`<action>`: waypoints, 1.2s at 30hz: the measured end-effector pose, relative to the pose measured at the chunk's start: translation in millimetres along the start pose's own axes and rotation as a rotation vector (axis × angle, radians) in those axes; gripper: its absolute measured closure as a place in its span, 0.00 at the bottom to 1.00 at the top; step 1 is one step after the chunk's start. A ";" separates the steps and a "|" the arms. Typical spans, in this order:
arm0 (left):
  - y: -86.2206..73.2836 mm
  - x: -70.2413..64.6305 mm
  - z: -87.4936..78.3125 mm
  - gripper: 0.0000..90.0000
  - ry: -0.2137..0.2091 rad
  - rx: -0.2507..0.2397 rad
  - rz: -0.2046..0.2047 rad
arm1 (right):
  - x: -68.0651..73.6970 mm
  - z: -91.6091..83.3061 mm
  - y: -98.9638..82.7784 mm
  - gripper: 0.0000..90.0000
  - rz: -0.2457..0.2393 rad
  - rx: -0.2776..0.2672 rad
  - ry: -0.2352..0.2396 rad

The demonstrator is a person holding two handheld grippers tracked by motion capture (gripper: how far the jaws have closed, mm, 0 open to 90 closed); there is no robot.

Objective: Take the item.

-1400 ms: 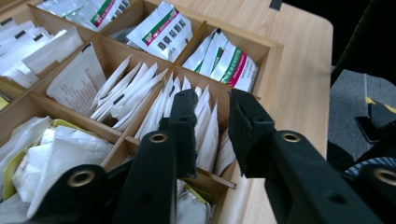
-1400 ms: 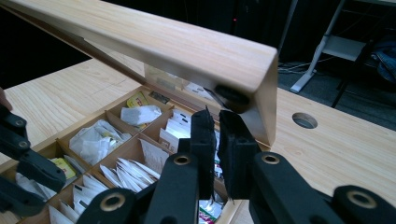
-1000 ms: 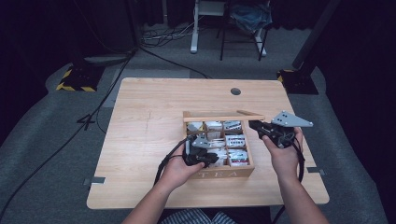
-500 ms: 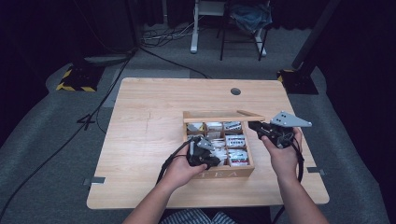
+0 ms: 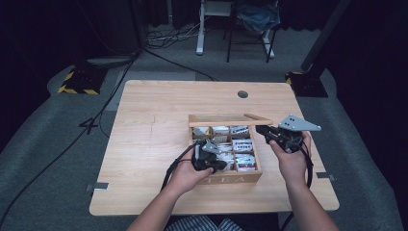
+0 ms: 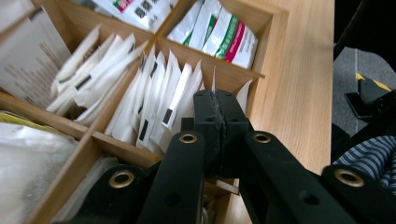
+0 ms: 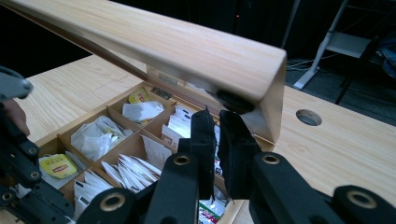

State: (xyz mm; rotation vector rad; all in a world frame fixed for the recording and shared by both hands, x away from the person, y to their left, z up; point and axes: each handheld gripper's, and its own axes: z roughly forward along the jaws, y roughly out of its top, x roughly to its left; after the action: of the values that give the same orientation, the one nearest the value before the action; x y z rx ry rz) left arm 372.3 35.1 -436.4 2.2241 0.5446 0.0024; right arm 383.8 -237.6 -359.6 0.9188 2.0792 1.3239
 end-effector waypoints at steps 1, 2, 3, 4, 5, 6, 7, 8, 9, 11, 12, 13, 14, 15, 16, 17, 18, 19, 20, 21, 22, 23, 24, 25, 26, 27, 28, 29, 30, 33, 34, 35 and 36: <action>0.7 -0.6 -3.0 0.99 0.002 -0.023 0.000 | 0.1 0.2 -0.1 0.94 -0.001 0.000 -0.001; 1.1 -0.7 -4.8 0.99 0.003 -0.029 -0.001 | 0.1 0.2 -0.1 0.94 -0.001 0.001 -0.001; 1.6 -0.9 -6.3 0.99 0.005 -0.039 0.004 | 0.1 0.3 -0.1 0.94 -0.002 0.002 -0.002; 2.3 -1.0 -8.0 0.99 0.008 -0.046 0.008 | 0.1 0.3 -0.1 0.94 -0.002 0.002 -0.001; 2.9 -1.3 -9.8 0.99 0.010 -0.052 0.009 | 0.1 0.3 -0.1 0.94 -0.002 0.002 -0.001; 3.7 -1.7 -11.4 0.99 0.012 -0.063 0.011 | 0.1 0.3 -0.1 0.94 -0.002 0.001 -0.001; 4.6 -1.8 -13.4 0.99 0.016 -0.067 0.016 | 0.1 0.4 -0.1 0.94 -0.002 0.001 -0.002; 5.3 -2.1 -15.0 0.99 0.017 -0.074 0.017 | 0.1 0.4 0.0 0.94 -0.002 0.001 -0.002; 6.3 -2.2 -16.6 0.99 0.018 -0.083 0.021 | 0.1 0.4 0.0 0.94 -0.002 0.001 -0.001; 7.6 -2.3 -20.0 0.99 0.024 -0.100 0.023 | 0.1 0.3 -0.1 0.94 -0.002 0.001 -0.001; 8.1 -2.4 -21.5 0.99 0.024 -0.108 0.020 | 0.1 0.3 0.0 0.94 -0.002 0.001 -0.001; 8.6 -2.1 -23.0 0.99 0.024 -0.114 0.022 | 0.1 0.3 0.0 0.94 -0.002 0.001 -0.001; 9.0 -2.0 -24.5 0.99 0.026 -0.118 0.023 | 0.1 0.3 0.0 0.94 -0.002 0.001 -0.001; 9.2 -1.9 -25.8 0.99 0.026 -0.128 0.023 | 0.1 0.3 -0.1 0.94 -0.002 0.002 0.000; 9.2 -1.7 -27.1 0.99 0.025 -0.137 0.022 | 0.1 0.3 -0.1 0.94 -0.002 0.001 -0.001; 9.2 -1.4 -28.7 0.99 0.023 -0.143 0.020 | 0.1 0.3 -0.1 0.94 -0.002 0.001 -0.001; 9.1 -1.1 -30.1 0.99 0.024 -0.149 0.020 | 0.1 0.3 0.0 0.94 -0.002 0.001 -0.001; 9.0 -0.8 -31.5 0.99 0.024 -0.155 0.018 | 0.1 0.4 0.0 0.94 -0.002 0.001 -0.001; 9.0 -0.8 -31.5 0.99 0.024 -0.155 0.018 | 0.1 0.3 0.0 0.94 -0.002 0.001 -0.001; 8.8 -0.4 -34.5 0.99 0.025 -0.166 0.017 | 0.1 0.3 0.0 0.94 -0.002 0.002 -0.001; 8.8 -0.5 -36.1 0.99 0.024 -0.172 0.017 | 0.1 0.3 -0.1 0.94 -0.002 0.002 -0.001; 8.9 -0.7 -38.0 0.99 0.028 -0.176 0.019 | 0.1 0.3 -0.1 0.94 -0.002 0.001 -0.001; 9.1 -1.2 -40.1 0.99 0.025 -0.183 0.019 | 0.1 0.3 0.0 0.94 -0.002 0.001 -0.001; 9.4 -1.4 -42.7 0.99 0.025 -0.189 0.024 | 0.2 0.3 0.0 0.94 -0.002 0.001 -0.002; 9.5 -2.0 -45.3 0.99 0.026 -0.199 0.023 | 0.1 0.3 0.0 0.94 -0.002 0.001 -0.002; 9.8 -2.1 -48.4 0.99 0.026 -0.206 0.026 | 0.1 0.3 -0.1 0.94 -0.001 0.001 -0.001; 9.9 -2.4 -51.6 0.99 0.025 -0.212 0.026 | 0.1 0.3 -0.1 0.94 -0.002 0.001 -0.001; 9.9 -2.9 -54.4 0.99 0.023 -0.218 0.022 | 0.2 0.3 -0.1 0.94 -0.002 0.001 -0.002; 9.9 -3.1 -57.4 0.99 0.026 -0.222 0.025 | 0.2 0.3 -0.1 0.94 -0.002 0.001 -0.002; 9.3 -4.0 -65.0 0.99 0.021 -0.238 0.026 | 0.2 0.3 -0.1 0.94 -0.002 0.001 -0.002; 9.3 -4.0 -65.0 0.99 0.021 -0.238 0.026 | 0.2 0.3 -0.1 0.94 -0.001 0.001 -0.002; 8.2 -4.8 -69.4 0.99 0.024 -0.241 0.027 | 0.2 0.3 -0.1 0.94 -0.001 0.001 -0.002; 7.7 -5.1 -71.6 0.99 0.026 -0.244 0.030 | 0.3 0.3 -0.1 0.94 -0.001 0.002 -0.002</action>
State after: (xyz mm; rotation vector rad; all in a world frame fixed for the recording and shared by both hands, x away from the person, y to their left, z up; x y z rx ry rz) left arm 357.7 81.1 -382.7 1.9966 0.4969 0.1076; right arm 383.9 -237.2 -359.8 0.9195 2.0790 1.3200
